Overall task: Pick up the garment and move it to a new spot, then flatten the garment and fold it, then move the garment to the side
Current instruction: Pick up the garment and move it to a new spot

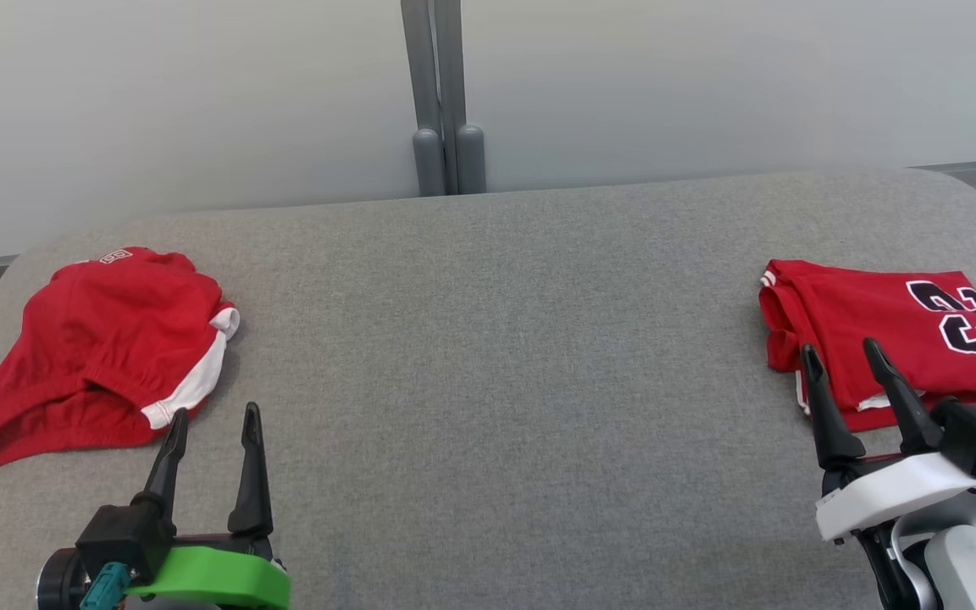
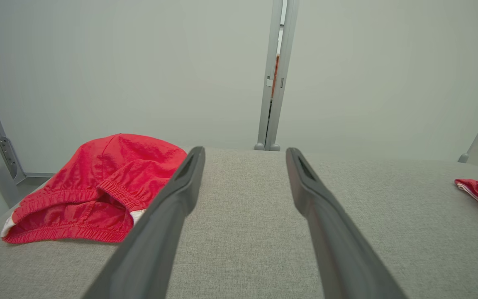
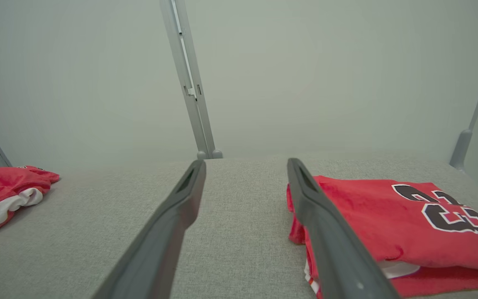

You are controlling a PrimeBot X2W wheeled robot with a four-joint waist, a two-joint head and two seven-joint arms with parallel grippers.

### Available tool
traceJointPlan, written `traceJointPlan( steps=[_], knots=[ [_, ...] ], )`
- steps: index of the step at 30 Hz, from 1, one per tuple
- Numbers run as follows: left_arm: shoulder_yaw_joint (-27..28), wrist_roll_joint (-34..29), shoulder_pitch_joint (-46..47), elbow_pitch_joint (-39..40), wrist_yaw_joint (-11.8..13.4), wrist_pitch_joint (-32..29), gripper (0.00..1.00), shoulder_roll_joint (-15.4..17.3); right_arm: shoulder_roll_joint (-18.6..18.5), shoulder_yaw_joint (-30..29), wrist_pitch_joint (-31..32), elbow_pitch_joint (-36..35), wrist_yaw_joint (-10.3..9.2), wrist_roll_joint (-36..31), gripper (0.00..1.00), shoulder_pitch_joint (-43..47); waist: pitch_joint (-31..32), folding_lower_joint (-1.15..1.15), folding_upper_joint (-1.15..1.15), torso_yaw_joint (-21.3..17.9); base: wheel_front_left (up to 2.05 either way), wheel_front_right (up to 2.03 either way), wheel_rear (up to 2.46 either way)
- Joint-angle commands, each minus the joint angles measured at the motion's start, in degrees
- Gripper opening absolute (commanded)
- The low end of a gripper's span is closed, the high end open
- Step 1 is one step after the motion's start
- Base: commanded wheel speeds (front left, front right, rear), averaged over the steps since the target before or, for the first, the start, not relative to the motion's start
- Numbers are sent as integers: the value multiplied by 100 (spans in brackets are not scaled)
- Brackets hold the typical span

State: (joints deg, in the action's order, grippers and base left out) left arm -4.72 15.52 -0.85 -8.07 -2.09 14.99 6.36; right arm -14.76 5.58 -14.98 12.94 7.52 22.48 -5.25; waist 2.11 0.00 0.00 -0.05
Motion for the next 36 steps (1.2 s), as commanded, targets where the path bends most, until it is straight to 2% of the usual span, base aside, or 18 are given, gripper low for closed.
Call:
traceJointPlan(
  steps=[1,10,14,20,27,36],
  knots=[
    [36,-44,-43,6,-38,22,100,-19,29,-14,-21,-33,-6,-81,100,40,7,0,0,-6,0,0,0],
    [147,-192,-25,-67,-140,21,100,-130,150,-45,-26,9,-6,-240,100,-24,17,0,0,-8,0,0,0],
    [196,-211,37,-160,-136,21,100,-154,189,-62,-25,-12,-6,-263,100,-40,5,0,0,127,0,0,0],
    [335,-205,95,-290,-58,21,100,-140,241,61,-25,-25,-6,-246,100,10,-10,0,0,606,0,0,0],
    [470,-193,18,-277,36,20,100,-72,359,208,-24,-116,-6,-226,100,-55,-33,0,0,1342,0,0,0],
    [496,-147,-30,-287,97,0,100,-35,420,282,-22,-198,-6,-212,100,-75,-45,0,0,1894,0,0,0]
  ],
)
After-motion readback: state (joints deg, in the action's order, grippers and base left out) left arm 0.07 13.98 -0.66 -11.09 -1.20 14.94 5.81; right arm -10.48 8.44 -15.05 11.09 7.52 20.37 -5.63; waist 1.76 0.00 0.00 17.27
